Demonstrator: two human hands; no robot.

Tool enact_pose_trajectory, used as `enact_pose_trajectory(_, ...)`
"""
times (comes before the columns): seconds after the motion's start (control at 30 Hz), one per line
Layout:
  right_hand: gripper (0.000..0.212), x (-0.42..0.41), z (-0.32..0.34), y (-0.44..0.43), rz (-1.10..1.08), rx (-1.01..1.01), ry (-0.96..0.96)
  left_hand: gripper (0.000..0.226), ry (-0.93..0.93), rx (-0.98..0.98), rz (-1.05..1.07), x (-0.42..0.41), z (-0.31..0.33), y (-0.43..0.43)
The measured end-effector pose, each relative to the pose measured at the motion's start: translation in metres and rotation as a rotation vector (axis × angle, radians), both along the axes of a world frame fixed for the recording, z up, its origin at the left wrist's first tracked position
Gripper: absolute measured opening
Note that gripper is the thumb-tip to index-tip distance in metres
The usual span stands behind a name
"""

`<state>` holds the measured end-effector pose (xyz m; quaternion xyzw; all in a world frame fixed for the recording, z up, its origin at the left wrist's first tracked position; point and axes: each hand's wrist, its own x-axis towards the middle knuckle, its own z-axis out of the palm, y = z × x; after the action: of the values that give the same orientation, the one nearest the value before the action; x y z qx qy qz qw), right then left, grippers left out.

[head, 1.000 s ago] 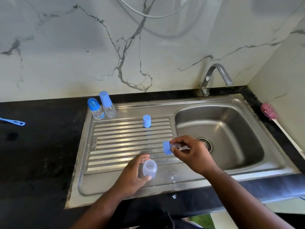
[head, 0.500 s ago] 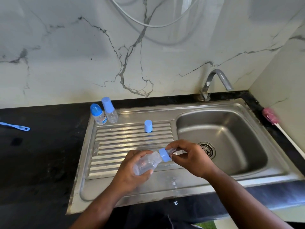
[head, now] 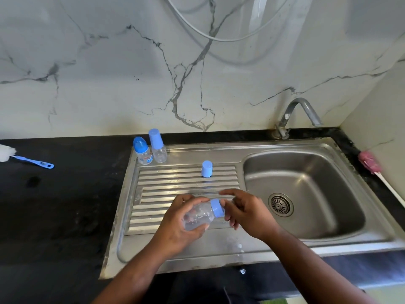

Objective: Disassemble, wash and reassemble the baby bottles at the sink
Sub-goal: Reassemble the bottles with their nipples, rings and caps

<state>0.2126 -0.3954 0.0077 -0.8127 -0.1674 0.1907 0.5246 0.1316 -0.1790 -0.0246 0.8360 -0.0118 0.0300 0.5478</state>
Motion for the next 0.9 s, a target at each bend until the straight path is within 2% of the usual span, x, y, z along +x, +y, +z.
enact_pose_trajectory(0.13, 0.04, 0.0, 0.005, -0.002, 0.13, 0.008, 0.039, 0.061, 0.004, -0.008, -0.005, -0.003, 0.001, 0.009)
enact_pose_trajectory(0.2, 0.036, 0.001, 0.005, -0.004, 0.197, -0.053, 0.014, 0.06, 0.001, -0.005, -0.029, -0.005, 0.001, 0.012)
enact_pose_trajectory(0.27, 0.022, 0.0, 0.006, -0.003, 0.169, -0.096, 0.047, 0.06, -0.007, 0.016, -0.063, -0.005, 0.002, 0.012)
enact_pose_trajectory(0.3, 0.03, -0.001, 0.008, -0.002, 0.145, -0.132, 0.041, 0.06, -0.009, 0.027, -0.076, -0.006, 0.002, 0.011)
enact_pose_trajectory(0.37, 0.061, -0.003, 0.008, 0.001, 0.107, -0.218, 0.015, 0.06, -0.019, 0.049, -0.092, -0.005, 0.004, 0.008)
enact_pose_trajectory(0.43, 0.073, -0.003, 0.006, 0.003, 0.087, -0.23, 0.049, 0.061, -0.02, 0.049, -0.089, -0.003, 0.005, 0.006)
enact_pose_trajectory(0.57, 0.053, -0.001, 0.002, -0.004, 0.154, -0.114, 0.039, 0.061, -0.016, -0.004, -0.057, -0.002, 0.006, 0.007)
enact_pose_trajectory(0.63, 0.072, -0.001, 0.003, -0.008, 0.241, -0.12, -0.034, 0.062, -0.03, 0.001, -0.046, -0.001, 0.006, 0.007)
enact_pose_trajectory(0.67, 0.075, -0.001, 0.002, -0.009, 0.269, -0.122, -0.08, 0.062, -0.035, 0.009, -0.042, -0.001, 0.006, 0.006)
enact_pose_trajectory(0.73, 0.063, 0.001, -0.003, -0.009, 0.254, -0.088, -0.112, 0.062, -0.035, 0.007, -0.043, -0.001, 0.005, 0.005)
enact_pose_trajectory(0.9, 0.033, -0.002, -0.005, -0.007, 0.226, -0.073, -0.024, 0.062, -0.015, 0.079, -0.088, -0.002, 0.007, 0.001)
